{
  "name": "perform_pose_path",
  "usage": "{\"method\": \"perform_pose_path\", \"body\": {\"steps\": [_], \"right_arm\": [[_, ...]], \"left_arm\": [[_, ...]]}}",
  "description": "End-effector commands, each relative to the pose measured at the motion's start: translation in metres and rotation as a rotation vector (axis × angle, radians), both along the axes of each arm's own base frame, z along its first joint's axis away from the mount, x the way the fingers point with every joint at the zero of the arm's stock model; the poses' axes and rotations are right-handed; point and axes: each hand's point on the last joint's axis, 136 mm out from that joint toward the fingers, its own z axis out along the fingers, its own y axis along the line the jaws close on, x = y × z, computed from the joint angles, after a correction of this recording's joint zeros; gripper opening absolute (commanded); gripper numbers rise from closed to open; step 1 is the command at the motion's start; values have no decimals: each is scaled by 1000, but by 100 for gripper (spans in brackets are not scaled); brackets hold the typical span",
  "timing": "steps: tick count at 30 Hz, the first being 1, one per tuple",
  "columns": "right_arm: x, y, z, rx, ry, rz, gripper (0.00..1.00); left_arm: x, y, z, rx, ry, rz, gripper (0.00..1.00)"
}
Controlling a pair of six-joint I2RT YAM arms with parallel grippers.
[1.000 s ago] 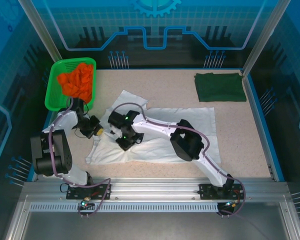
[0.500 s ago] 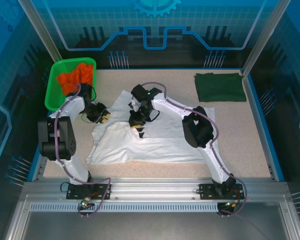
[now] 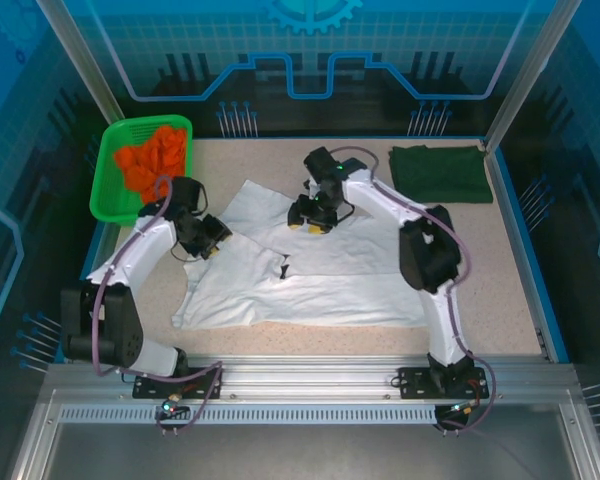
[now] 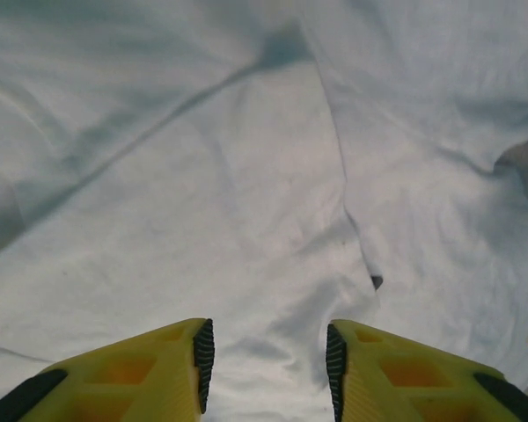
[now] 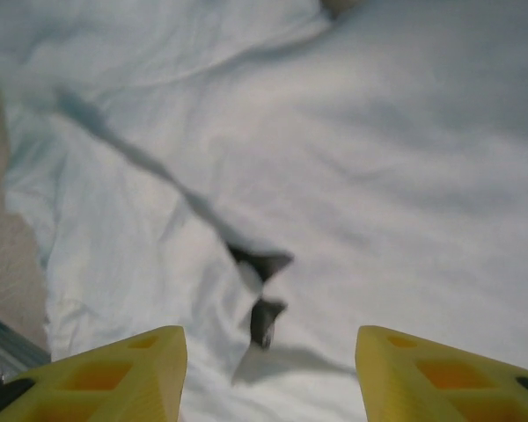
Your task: Fold and stack the t-shirts
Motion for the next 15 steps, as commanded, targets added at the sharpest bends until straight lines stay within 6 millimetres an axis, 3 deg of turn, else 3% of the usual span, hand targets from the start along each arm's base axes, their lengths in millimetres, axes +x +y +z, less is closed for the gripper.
{"method": "perform_pose_path", "body": {"steps": [1,6,10,15], "right_arm": [[-45,-15,10,17,-62,53,53],[-103,-67,-43,-16,37,-26,53],[-136,-97,-79,-112,115,-40,54],[-173,-129,-103,-183,197,-109,57]], "left_arm": [[-21,-19,-23,4,71,-69,41],[-62,-19,-57,24,159,-56,41],[-109,2,-86,109,291,-1,44],[-144,24,-91,194,345,79,44]]}}
